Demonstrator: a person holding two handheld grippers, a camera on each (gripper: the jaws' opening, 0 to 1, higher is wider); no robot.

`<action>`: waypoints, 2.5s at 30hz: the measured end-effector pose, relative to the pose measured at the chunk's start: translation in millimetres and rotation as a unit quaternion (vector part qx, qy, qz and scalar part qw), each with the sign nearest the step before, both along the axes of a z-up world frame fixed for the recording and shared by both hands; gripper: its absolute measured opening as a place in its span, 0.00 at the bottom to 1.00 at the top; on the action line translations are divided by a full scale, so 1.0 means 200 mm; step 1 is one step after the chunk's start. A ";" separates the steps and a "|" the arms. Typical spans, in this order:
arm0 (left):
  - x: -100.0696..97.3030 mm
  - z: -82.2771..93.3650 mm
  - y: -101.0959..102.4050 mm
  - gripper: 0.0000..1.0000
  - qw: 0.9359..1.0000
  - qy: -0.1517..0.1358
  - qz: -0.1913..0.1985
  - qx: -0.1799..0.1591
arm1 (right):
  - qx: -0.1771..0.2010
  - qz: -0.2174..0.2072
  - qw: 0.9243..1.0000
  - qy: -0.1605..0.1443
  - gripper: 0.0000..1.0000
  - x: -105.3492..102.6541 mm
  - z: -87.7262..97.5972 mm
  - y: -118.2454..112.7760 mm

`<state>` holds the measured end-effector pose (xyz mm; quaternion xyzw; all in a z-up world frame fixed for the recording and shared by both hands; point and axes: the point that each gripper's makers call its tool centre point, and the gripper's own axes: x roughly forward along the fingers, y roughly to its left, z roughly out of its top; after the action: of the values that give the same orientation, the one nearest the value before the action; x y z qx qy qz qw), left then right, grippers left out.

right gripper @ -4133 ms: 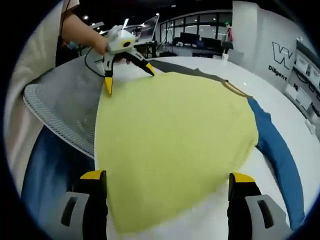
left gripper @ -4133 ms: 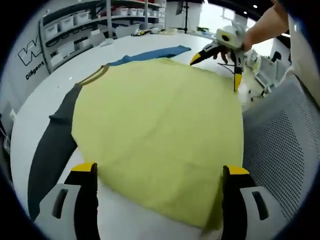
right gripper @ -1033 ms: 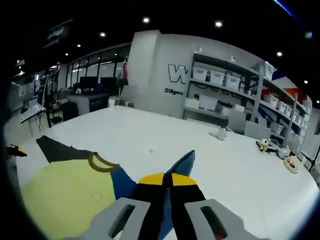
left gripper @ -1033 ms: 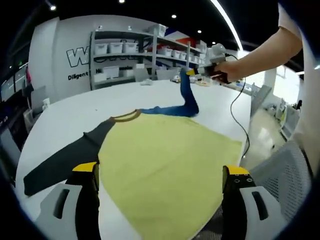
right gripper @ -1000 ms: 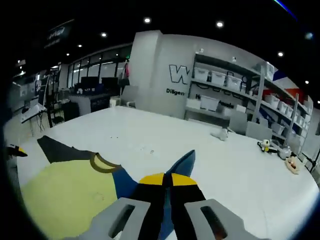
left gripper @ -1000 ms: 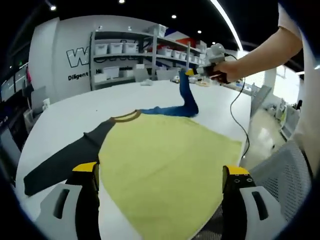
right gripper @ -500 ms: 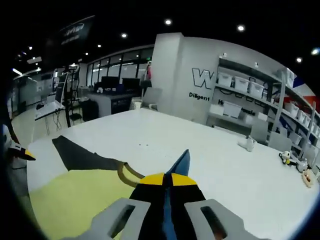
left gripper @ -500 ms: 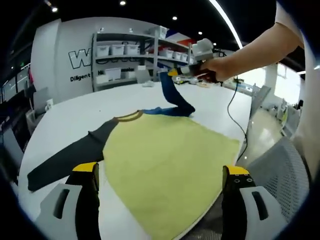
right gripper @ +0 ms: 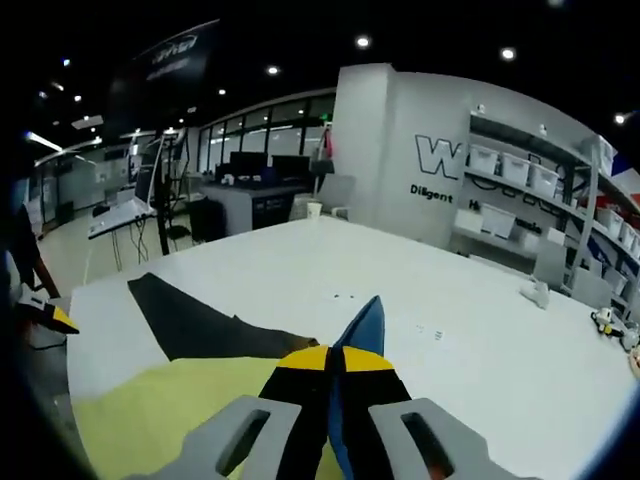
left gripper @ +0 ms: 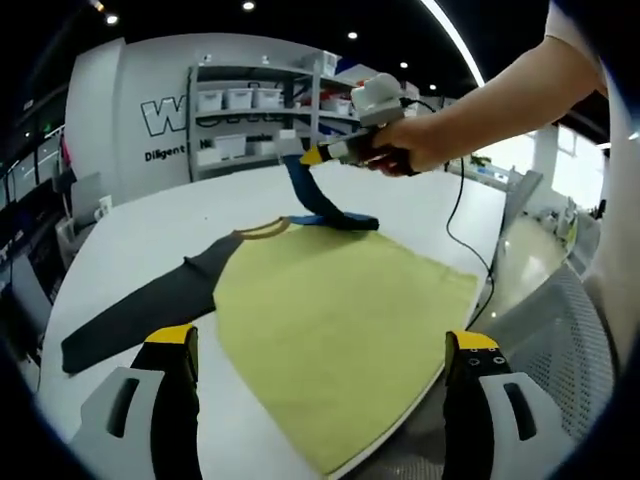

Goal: Fold the garment on the visible template until the final outline fits inside the template.

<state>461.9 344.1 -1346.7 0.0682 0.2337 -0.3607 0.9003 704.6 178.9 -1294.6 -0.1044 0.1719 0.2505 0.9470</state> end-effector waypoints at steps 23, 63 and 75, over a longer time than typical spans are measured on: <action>0.02 0.00 0.12 0.99 1.000 0.015 0.011 0.018 | -0.018 0.071 0.996 0.059 0.00 -0.01 -0.37 0.49; 0.12 -0.01 0.32 0.98 0.997 0.027 0.078 -0.013 | 0.001 0.146 0.984 0.103 0.15 -0.31 -0.46 0.66; 0.34 -0.02 0.65 0.94 0.983 0.041 0.167 -0.061 | 0.019 0.126 0.988 0.085 0.19 -0.45 -0.31 0.47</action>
<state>530.2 475.1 -1351.6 -0.0421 0.2558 -0.2211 0.9402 615.1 272.0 -1357.2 -0.0860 0.2325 0.3794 0.8914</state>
